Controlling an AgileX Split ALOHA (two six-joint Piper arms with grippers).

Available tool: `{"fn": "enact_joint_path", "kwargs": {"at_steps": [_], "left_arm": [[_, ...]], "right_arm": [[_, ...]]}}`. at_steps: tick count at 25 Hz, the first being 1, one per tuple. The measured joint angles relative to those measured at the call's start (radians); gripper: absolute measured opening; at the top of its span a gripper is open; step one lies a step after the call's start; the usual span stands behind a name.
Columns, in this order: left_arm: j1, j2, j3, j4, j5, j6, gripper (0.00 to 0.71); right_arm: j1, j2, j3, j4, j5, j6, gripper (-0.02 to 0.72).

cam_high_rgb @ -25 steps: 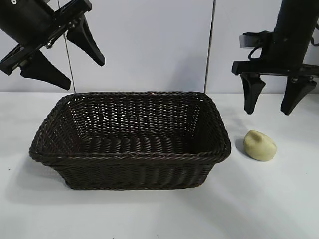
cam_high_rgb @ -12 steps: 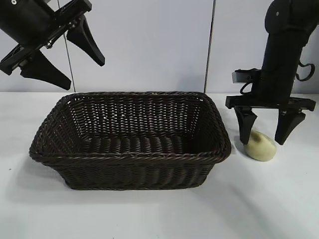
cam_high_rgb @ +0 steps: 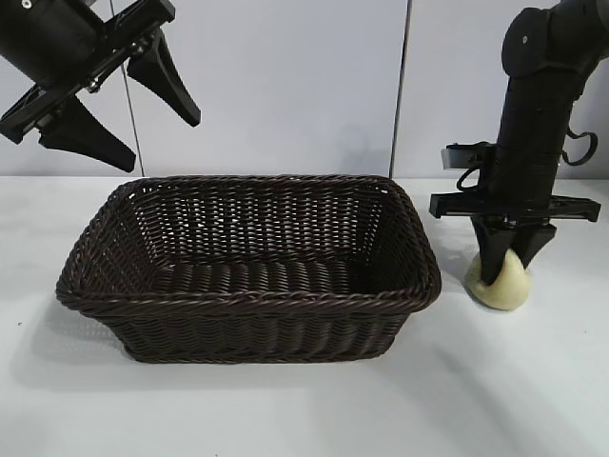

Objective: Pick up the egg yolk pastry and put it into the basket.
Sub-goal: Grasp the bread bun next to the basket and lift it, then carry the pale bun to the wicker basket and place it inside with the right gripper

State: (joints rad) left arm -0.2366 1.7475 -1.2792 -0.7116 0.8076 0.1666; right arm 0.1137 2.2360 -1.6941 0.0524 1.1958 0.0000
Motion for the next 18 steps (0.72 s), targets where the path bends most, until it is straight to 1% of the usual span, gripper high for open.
{"fn": "enact_joint_path", "kwargs": {"at_steps": [7, 10, 13, 18], "left_arm": [[0.000, 0.000, 0.000, 0.000, 0.000, 0.000, 0.533], [0.000, 0.000, 0.000, 0.000, 0.000, 0.000, 0.533], [0.000, 0.000, 0.000, 0.000, 0.000, 0.000, 0.533], [0.000, 0.000, 0.000, 0.000, 0.000, 0.000, 0.533]], "right_arm": [[0.000, -0.164, 0.000, 0.014, 0.012, 0.000, 0.033], [0.000, -0.253, 0.000, 0.042, 0.017, -0.010, 0.032], [0.000, -0.322, 0.000, 0.064, 0.020, -0.034, 0.032], [0.000, -0.354, 0.000, 0.091, 0.033, -0.046, 0.032]]}}
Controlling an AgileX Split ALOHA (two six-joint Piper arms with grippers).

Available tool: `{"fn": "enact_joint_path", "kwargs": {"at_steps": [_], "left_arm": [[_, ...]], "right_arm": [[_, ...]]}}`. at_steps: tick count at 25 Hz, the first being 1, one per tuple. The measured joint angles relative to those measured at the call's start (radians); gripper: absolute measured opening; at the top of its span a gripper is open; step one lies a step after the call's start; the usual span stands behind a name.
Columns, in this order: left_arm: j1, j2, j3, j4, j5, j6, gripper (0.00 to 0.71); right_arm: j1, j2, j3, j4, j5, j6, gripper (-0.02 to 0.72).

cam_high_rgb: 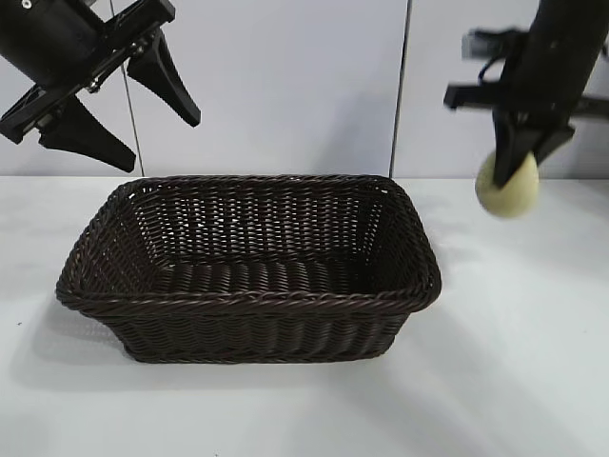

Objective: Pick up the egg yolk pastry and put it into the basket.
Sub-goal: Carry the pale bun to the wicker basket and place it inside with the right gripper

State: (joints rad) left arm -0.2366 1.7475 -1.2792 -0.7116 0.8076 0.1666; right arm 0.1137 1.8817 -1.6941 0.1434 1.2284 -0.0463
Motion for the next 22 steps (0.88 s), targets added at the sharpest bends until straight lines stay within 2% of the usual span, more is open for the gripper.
{"fn": "enact_joint_path", "kwargs": {"at_steps": [4, 8, 15, 22], "left_arm": [[0.000, 0.000, 0.000, 0.000, 0.005, 0.001, 0.533], [0.000, 0.000, 0.000, 0.000, 0.007, 0.001, 0.533], [0.000, 0.000, 0.000, 0.000, 0.008, 0.001, 0.533], [0.000, 0.000, 0.000, 0.000, 0.008, 0.001, 0.533]], "right_arm": [[0.005, 0.001, 0.000, 0.057, 0.002, -0.011, 0.032], [0.070, 0.002, 0.000, 0.073, -0.005, -0.024, 0.032], [0.224, 0.004, 0.000, 0.179, -0.093, -0.027, 0.032], [0.311, 0.044, 0.000, 0.197, -0.117, -0.028, 0.032]]}}
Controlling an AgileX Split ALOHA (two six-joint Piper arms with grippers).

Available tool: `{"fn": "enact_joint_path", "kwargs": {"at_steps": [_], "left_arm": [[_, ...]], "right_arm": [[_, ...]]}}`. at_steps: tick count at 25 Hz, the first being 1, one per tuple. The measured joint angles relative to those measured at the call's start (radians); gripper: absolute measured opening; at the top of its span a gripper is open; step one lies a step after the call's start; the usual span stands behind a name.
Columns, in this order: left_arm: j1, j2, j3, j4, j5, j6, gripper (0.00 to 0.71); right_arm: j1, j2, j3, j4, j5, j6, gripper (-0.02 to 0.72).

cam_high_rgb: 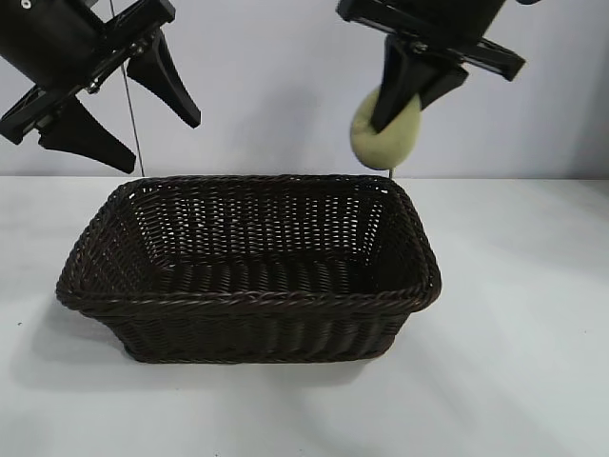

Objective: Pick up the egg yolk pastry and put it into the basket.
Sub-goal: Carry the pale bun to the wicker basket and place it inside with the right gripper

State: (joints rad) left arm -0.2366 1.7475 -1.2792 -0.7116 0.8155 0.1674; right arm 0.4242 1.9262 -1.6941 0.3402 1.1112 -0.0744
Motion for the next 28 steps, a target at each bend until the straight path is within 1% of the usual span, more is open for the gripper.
{"fn": "enact_joint_path", "kwargs": {"at_steps": [4, 11, 13, 14, 16, 21, 22, 24, 28], "left_arm": [[0.000, 0.000, 0.000, 0.001, 0.000, 0.001, 0.533], [0.000, 0.000, 0.000, 0.001, 0.000, 0.003, 0.533], [0.000, 0.000, 0.000, 0.001, 0.000, 0.003, 0.533], [0.000, 0.000, 0.000, 0.001, 0.000, 0.003, 0.533], [0.000, 0.000, 0.000, 0.001, 0.000, 0.006, 0.533], [0.000, 0.000, 0.000, 0.001, 0.000, 0.007, 0.533], [0.000, 0.000, 0.000, 0.001, 0.000, 0.007, 0.533], [0.000, 0.000, 0.000, 0.001, 0.000, 0.007, 0.533], [0.000, 0.000, 0.000, 0.001, 0.000, 0.007, 0.533]], "right_arm": [[0.033, 0.063, 0.000, 0.003, -0.011, 0.000, 0.032], [0.038, 0.168, 0.000, 0.004, -0.059, 0.003, 0.032], [0.038, 0.178, 0.000, 0.004, -0.063, 0.003, 0.046], [0.038, 0.181, 0.000, 0.004, -0.064, 0.004, 0.064], [0.038, 0.181, 0.000, 0.004, -0.064, 0.006, 0.132], [0.038, 0.181, 0.000, 0.004, -0.063, 0.026, 0.398], [0.038, 0.181, 0.000, 0.004, -0.061, 0.028, 0.438], [0.031, 0.180, -0.004, 0.004, -0.054, 0.028, 0.478], [-0.007, 0.142, -0.004, 0.004, -0.039, 0.026, 0.498]]}}
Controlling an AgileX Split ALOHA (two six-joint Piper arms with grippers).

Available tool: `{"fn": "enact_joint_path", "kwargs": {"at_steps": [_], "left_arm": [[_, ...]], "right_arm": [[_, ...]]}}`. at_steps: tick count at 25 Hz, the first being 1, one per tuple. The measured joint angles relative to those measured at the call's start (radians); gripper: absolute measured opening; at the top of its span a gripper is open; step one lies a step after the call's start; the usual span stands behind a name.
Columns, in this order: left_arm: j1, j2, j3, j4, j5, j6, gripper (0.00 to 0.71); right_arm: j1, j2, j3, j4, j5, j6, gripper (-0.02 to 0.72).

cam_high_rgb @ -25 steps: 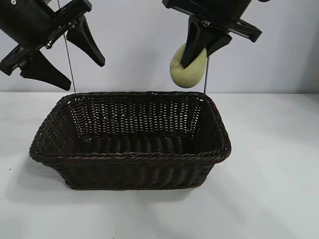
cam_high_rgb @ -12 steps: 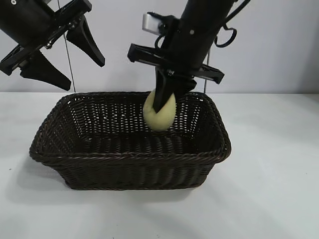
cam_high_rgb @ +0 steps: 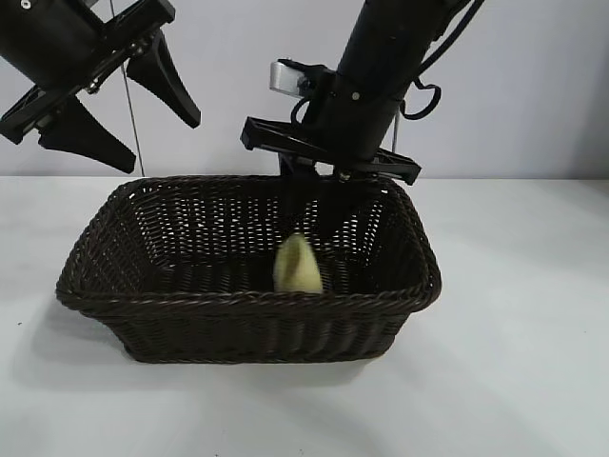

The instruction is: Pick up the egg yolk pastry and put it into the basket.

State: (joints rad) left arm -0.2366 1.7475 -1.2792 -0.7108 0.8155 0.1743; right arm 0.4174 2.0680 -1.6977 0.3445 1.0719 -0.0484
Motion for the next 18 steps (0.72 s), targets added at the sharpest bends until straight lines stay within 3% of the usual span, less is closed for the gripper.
{"fn": "enact_joint_path", "kwargs": {"at_steps": [10, 18], "left_arm": [[0.000, 0.000, 0.000, 0.010, 0.000, 0.007, 0.533], [0.000, 0.000, 0.000, 0.021, 0.003, 0.010, 0.533]], "right_arm": [[-0.182, -0.083, -0.003, 0.022, 0.136, -0.069, 0.498], [-0.294, -0.100, -0.003, 0.062, 0.142, -0.097, 0.498]]}}
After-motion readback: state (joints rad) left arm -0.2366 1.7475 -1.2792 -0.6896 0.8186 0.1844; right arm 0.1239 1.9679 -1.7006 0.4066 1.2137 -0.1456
